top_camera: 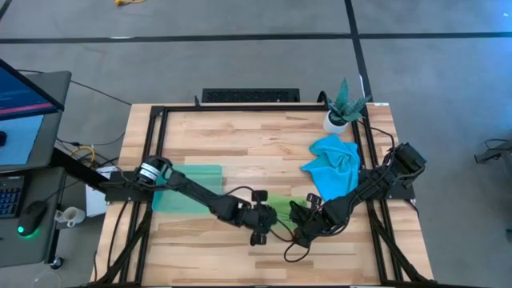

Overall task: Roll microfiber towels into tight, uniform cylinder then place into a basket
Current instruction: Roll the green towel

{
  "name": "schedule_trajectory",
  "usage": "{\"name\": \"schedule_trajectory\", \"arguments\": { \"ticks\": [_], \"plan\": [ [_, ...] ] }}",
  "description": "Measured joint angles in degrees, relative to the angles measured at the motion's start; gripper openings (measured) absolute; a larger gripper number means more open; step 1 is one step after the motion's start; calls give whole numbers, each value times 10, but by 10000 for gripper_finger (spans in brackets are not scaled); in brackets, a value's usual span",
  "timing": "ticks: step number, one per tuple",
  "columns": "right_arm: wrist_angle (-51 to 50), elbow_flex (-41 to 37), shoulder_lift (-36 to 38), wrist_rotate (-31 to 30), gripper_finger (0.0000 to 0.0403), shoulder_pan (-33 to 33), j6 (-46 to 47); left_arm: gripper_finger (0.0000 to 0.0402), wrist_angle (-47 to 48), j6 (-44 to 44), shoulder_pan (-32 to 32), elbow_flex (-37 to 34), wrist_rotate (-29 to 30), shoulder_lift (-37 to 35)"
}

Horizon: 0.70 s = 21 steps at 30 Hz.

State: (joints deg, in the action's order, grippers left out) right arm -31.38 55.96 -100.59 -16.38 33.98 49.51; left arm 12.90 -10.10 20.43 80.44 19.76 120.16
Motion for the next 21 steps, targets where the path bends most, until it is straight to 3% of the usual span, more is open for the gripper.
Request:
{"name": "schedule_trajectory", "arguments": {
  "ticks": [9,21],
  "plan": [
    [4,0,0,1,21,1,0,89,1,-32,-9,1,-50,25],
    [1,-1,0,-19,47,7,1,89,20,-72,-9,3,-49,36]
  ]
}}
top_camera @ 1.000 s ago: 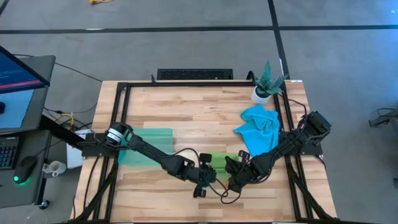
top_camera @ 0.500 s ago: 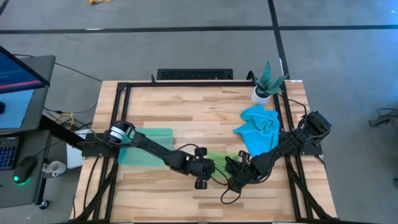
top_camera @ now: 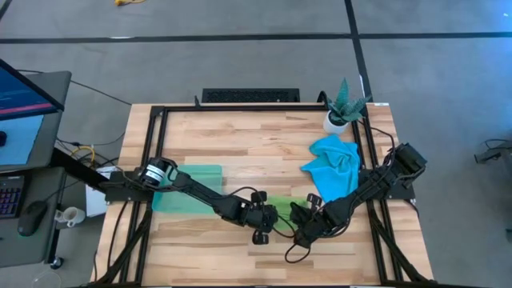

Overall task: Roll microfiber towels into tight, uniform cylinder then place into a basket
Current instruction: Roll the green towel

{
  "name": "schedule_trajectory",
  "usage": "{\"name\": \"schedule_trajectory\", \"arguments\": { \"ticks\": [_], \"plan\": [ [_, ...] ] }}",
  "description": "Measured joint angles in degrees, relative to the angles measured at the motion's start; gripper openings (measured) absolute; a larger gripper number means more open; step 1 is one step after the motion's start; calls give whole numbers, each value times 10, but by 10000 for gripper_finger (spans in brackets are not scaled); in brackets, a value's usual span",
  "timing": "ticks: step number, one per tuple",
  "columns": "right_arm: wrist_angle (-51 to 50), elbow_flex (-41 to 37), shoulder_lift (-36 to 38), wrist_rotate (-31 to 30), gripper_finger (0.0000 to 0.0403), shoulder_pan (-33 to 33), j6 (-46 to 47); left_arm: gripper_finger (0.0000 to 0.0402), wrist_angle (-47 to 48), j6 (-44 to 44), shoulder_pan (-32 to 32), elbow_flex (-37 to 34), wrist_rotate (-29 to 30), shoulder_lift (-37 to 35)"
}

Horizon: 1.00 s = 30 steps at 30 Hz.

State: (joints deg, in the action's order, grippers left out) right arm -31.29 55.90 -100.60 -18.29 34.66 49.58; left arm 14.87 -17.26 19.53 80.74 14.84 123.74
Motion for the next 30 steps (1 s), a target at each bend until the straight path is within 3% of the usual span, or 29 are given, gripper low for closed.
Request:
{"name": "schedule_trajectory", "arguments": {
  "ticks": [8,15,30],
  "plan": [
    [-11,0,0,-13,116,10,1,89,3,-6,1,-1,0,0],
    [-97,0,0,-14,159,8,46,89,3,-6,1,-1,0,0],
    [-215,61,2,-16,154,59,79,89,3,-6,1,-2,0,1]
  ]
}}
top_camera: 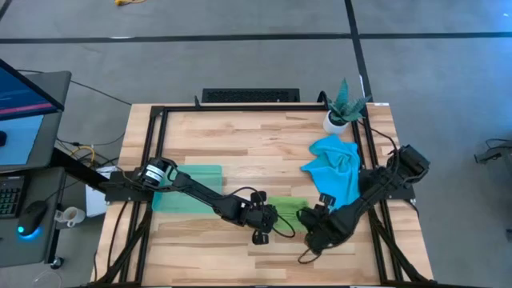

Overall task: Roll microfiber towels into tight, uniform cylinder then place into a basket
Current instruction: Roll the green towel

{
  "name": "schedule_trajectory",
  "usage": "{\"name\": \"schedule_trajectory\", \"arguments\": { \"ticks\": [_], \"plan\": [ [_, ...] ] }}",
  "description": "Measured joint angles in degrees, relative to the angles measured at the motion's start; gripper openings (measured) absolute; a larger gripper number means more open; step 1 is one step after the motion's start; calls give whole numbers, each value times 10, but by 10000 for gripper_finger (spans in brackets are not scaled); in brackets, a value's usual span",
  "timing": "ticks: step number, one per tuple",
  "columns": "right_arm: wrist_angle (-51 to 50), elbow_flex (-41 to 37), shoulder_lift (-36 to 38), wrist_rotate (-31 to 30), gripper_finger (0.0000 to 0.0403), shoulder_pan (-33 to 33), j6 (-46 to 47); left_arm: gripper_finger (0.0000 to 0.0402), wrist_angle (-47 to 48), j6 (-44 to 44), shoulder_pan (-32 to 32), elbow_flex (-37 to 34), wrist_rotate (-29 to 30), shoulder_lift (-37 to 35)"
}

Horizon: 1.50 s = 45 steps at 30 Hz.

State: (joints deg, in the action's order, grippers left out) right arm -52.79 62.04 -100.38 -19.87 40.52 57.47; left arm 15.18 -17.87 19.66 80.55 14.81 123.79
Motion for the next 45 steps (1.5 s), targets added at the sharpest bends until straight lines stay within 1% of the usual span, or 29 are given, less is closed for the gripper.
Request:
{"name": "schedule_trajectory", "arguments": {
  "ticks": [2,6,10,14,15,17,22,28,31,32,36,39,42,45],
  "plan": [
    [-7,7,0,-13,149,20,0,89,0,0,0,0,0,0],
    [-6,13,0,-61,140,57,-18,89,0,0,0,0,0,0],
    [-1,13,0,-148,132,87,-42,89,0,0,0,0,0,0],
    [32,13,0,-247,126,103,-84,89,-1,0,0,0,0,0],
    [44,13,0,-266,124,104,-85,89,-1,0,0,0,0,0],
    [81,5,0,-282,119,98,-90,89,-1,0,0,0,0,0],
    [210,-54,-1,-278,98,74,-132,89,-1,0,0,0,0,0],
    [282,-97,-1,-218,46,40,-163,89,-1,0,0,0,0,0],
    [345,-111,-1,-179,14,25,-202,89,-1,0,0,0,0,0],
    [369,-117,-1,-171,9,21,-215,89,-1,0,0,0,0,0],
    [433,-138,-1,-146,17,5,-243,89,-1,0,0,0,0,0],
    [432,-149,-1,-120,18,-9,-236,89,-1,0,0,0,0,0],
    [440,-161,-1,-93,7,-20,-221,89,-1,0,0,0,0,0],
    [457,-176,1,-73,5,-28,-202,89,-1,11,1,0,0,0]
  ]
}}
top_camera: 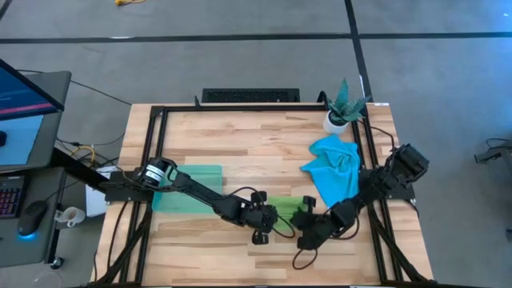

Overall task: Roll microfiber towels into tight, uniform cylinder then place into a basket
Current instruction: Roll the green towel

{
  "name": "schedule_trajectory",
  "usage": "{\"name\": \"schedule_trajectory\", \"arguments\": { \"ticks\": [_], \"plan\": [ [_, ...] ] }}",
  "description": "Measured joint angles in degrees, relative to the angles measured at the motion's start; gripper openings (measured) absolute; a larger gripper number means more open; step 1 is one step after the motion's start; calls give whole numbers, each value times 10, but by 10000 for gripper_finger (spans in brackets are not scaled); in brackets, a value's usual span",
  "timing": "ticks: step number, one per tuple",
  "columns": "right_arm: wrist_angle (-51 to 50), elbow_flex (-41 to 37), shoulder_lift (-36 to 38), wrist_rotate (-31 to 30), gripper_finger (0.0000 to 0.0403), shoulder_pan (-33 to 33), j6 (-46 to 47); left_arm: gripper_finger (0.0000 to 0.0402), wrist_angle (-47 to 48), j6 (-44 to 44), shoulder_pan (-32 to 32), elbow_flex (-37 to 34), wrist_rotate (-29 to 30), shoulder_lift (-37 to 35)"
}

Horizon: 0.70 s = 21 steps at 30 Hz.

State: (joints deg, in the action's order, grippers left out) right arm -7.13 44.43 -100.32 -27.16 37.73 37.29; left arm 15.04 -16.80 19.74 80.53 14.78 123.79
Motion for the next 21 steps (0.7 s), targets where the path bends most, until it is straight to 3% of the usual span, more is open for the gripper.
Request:
{"name": "schedule_trajectory", "arguments": {
  "ticks": [13,17,21],
  "plan": [
    [8,-7,1,25,6,-11,7,89,25,52,38,-5,103,-41],
    [9,-7,0,26,9,-11,7,89,-37,97,58,-3,155,-52],
    [11,-7,0,28,9,-11,7,89,-147,151,64,-2,141,-38]
  ]
}}
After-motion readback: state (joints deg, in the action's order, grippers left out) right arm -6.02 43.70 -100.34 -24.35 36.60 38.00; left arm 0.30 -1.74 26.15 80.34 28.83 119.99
